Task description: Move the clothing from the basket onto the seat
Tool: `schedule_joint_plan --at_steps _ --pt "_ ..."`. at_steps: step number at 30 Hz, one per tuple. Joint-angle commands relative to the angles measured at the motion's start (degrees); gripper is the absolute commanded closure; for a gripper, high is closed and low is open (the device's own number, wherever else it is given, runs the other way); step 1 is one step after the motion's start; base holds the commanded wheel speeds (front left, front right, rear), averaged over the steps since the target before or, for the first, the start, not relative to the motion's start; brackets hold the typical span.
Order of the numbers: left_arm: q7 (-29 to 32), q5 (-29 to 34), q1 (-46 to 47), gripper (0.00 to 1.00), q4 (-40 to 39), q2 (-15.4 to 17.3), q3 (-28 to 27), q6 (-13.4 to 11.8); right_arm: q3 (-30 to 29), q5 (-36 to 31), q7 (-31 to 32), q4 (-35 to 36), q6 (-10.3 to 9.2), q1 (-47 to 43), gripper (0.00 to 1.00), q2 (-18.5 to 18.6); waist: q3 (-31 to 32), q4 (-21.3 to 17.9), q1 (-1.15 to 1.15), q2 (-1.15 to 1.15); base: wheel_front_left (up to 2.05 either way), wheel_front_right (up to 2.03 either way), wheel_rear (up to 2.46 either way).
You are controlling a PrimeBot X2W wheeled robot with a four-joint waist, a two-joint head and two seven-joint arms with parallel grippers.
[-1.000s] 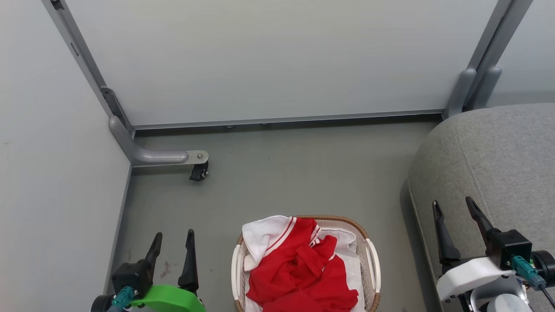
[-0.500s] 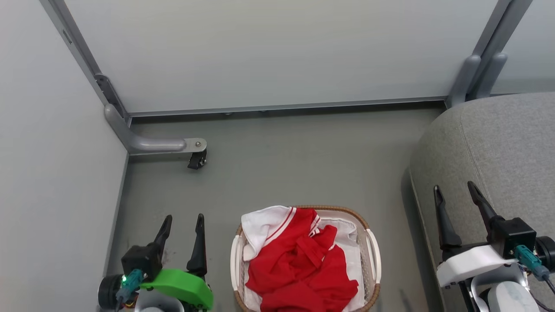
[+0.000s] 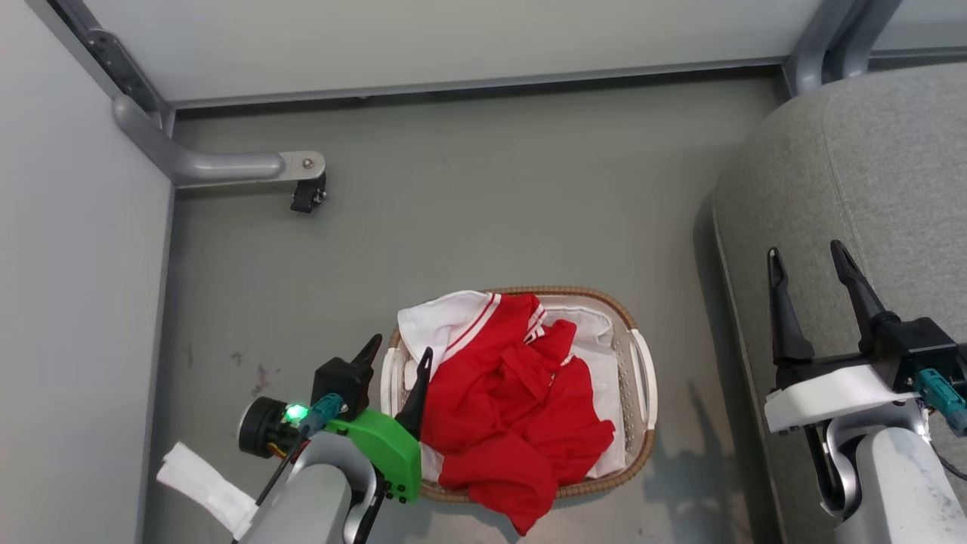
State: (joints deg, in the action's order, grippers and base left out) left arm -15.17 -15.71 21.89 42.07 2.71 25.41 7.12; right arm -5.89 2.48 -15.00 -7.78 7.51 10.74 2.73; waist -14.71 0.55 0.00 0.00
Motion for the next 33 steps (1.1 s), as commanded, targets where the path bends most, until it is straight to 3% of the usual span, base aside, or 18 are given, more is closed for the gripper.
schedule_joint_plan --at_steps 1,18,33 --pt "0.0 -0.7 2.0 0.00 1.8 0.3 1.6 0.4 -0.1 0.3 -0.3 0.2 -0.04 1.1 0.00 0.3 -5.1 -2.0 0.00 0.00 0.00 0.00 0.00" --pt "6.2 -17.5 11.9 0.00 11.6 0.4 33.6 0.4 1.0 1.7 -0.3 0.9 -0.04 5.8 0.00 0.3 -15.5 -6.2 0.00 0.00 0.00 0.00 0.00" --pt "10.1 -26.2 18.7 0.00 20.5 1.9 41.6 0.4 3.4 3.3 -0.3 1.7 -0.04 8.7 0.00 0.3 -22.7 -8.7 0.00 0.00 0.00 0.00 0.00"
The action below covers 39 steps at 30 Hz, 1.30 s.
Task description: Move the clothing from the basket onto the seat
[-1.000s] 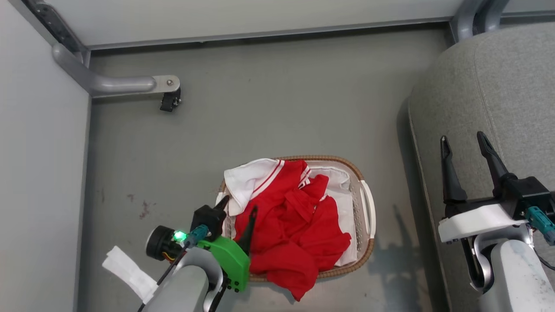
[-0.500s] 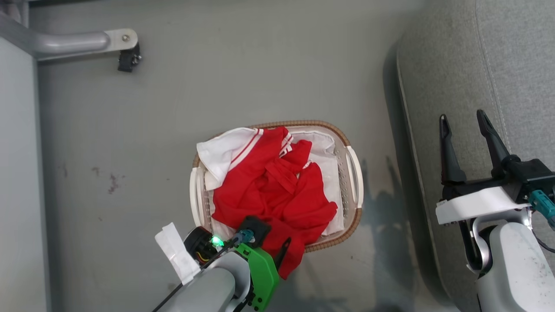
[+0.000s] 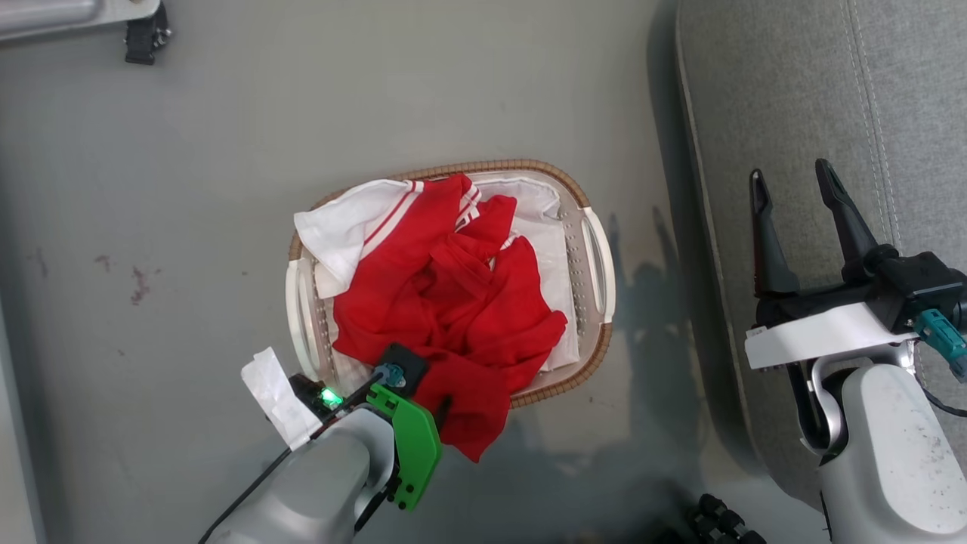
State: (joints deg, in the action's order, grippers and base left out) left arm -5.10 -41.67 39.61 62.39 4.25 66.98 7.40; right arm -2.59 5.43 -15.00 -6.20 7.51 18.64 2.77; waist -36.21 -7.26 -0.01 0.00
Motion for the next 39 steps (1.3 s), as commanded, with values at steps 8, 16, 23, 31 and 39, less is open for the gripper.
schedule_joint_plan --at_steps 8,16,23,31,39 --pt "1.4 -2.9 3.5 0.00 2.8 0.6 2.4 0.1 1.1 1.3 -0.3 0.6 -0.04 2.0 0.00 0.2 -3.9 -2.2 0.01 0.00 0.00 0.00 0.00" --pt "2.9 -4.5 5.0 1.00 5.1 0.3 3.7 0.1 1.1 1.6 -0.3 0.5 -0.04 2.5 0.00 0.2 -5.2 -2.8 0.01 0.00 0.00 0.00 0.00" --pt "-0.6 -5.1 5.7 1.00 5.0 0.0 4.3 0.1 0.4 1.1 -0.3 -0.5 -0.04 2.2 0.00 0.2 -3.3 -1.7 0.01 0.00 0.00 0.00 0.00" --pt "-6.9 -5.1 6.0 1.00 4.8 0.1 4.7 0.1 -0.2 -0.1 -0.3 -1.5 -0.04 0.7 0.00 0.2 1.7 0.4 0.01 0.00 0.00 0.00 0.00" --pt "-9.9 -3.7 6.8 1.00 2.7 1.3 4.5 0.1 -1.3 -2.0 -0.3 -2.6 -0.04 -2.4 0.00 0.2 9.4 3.3 0.01 0.00 0.00 0.00 0.00"
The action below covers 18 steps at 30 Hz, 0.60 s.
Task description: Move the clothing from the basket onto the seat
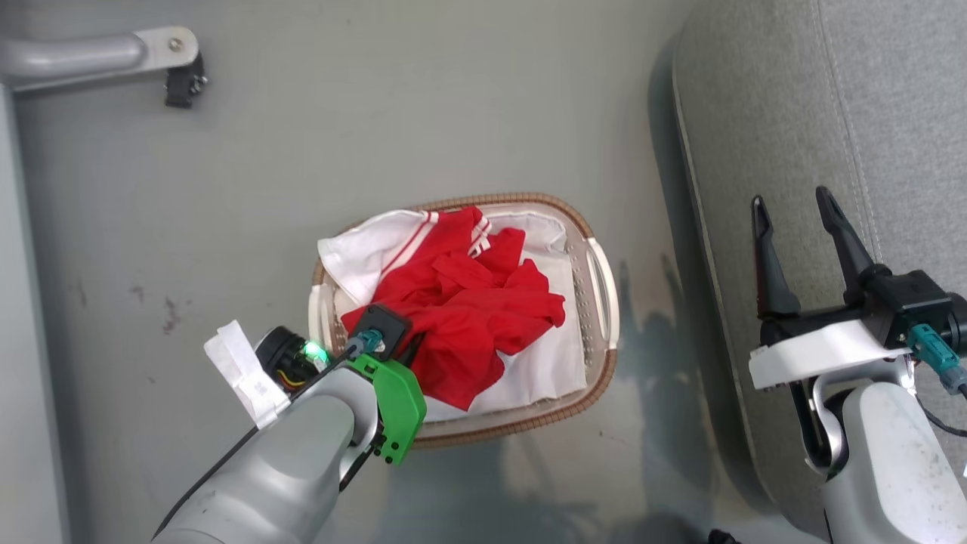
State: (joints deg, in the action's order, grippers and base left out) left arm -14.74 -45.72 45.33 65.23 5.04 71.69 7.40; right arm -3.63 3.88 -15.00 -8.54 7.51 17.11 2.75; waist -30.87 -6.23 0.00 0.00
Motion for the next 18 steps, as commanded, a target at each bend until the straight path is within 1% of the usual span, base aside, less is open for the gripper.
schedule_joint_plan --at_steps 1,4,10,14,18 --pt "-0.4 0.7 1.2 1.00 -0.7 0.6 -0.5 0.1 -0.4 -0.7 -0.3 -0.4 -0.04 -1.4 0.00 0.2 5.1 2.7 0.00 0.00 0.00 0.00 0.00" --pt "-0.5 2.0 1.8 1.00 -3.6 1.2 -1.6 -0.5 -0.8 -1.4 -0.3 -0.8 -0.04 -2.7 0.00 0.2 7.9 3.7 0.00 0.00 0.00 0.00 0.00" --pt "-0.5 6.1 1.0 1.00 -12.1 4.3 -5.1 -2.5 -1.0 -2.2 -0.3 -1.7 -0.05 -5.5 0.00 0.2 13.8 5.3 0.00 0.00 0.00 0.00 0.00" --pt "-0.5 8.9 1.4 1.00 -16.2 6.3 -6.8 -2.9 -0.8 -2.4 -0.3 -2.3 -0.05 -7.3 0.00 0.3 17.5 6.0 0.00 0.00 0.00 0.00 0.00" --pt "-0.5 11.3 3.3 1.00 -19.2 7.8 -7.7 -2.6 -0.3 -2.6 -0.3 -2.9 -0.05 -9.0 0.00 0.2 21.1 6.3 0.00 0.00 0.00 0.00 0.00"
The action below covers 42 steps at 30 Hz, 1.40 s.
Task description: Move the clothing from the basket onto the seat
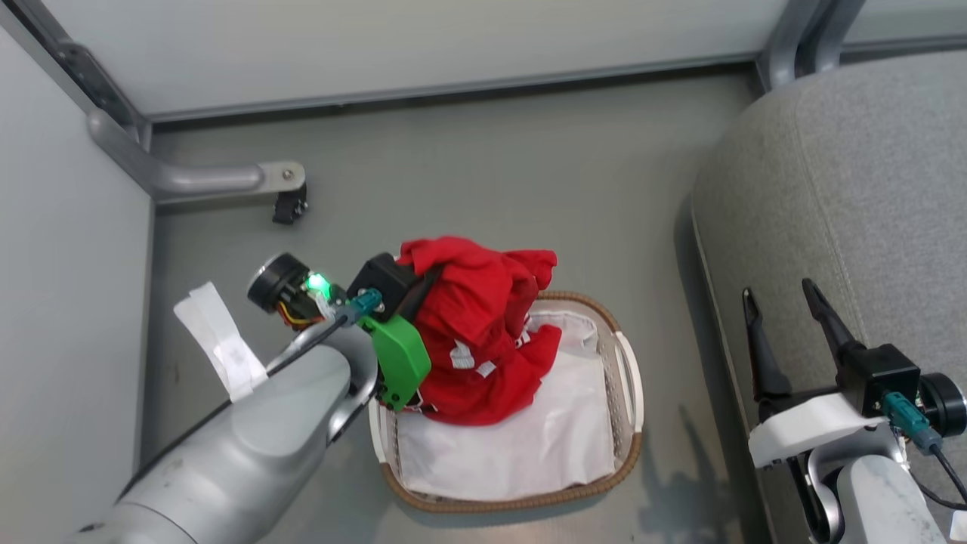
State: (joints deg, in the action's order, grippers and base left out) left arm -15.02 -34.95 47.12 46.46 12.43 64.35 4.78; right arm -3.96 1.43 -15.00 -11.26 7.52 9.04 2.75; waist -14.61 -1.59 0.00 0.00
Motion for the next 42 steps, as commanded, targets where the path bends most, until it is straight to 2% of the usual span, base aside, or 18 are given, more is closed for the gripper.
schedule_joint_plan --at_steps 1,10,16,34,42 --pt "-0.2 1.1 1.9 1.00 -1.0 0.8 -0.5 0.1 0.2 -0.2 -0.3 -0.2 -0.06 -1.3 0.00 0.2 5.6 1.7 0.00 0.00 0.00 0.00 0.00" --pt "-0.2 4.8 7.7 1.00 -4.0 4.5 0.5 1.5 2.2 0.2 -0.3 -0.9 -0.06 -2.9 0.00 0.2 10.8 1.0 0.00 0.00 0.00 0.00 0.00" --pt "-0.2 6.1 11.9 1.00 -4.9 5.9 1.7 2.1 3.7 0.3 -0.3 -1.1 -0.06 -3.1 0.00 0.2 12.4 0.4 0.00 0.00 0.00 0.00 0.00" --pt "0.4 7.0 21.0 1.00 -12.0 4.5 4.4 2.7 9.7 -1.6 -0.3 -2.0 -0.06 1.5 0.00 0.2 15.0 0.9 0.00 0.00 0.00 0.00 0.00" --pt "1.3 5.6 22.8 1.00 -12.8 2.7 5.5 2.7 16.2 -0.1 -0.3 -5.9 -0.06 5.6 0.00 0.2 15.7 1.6 0.00 0.00 0.00 0.00 0.00"
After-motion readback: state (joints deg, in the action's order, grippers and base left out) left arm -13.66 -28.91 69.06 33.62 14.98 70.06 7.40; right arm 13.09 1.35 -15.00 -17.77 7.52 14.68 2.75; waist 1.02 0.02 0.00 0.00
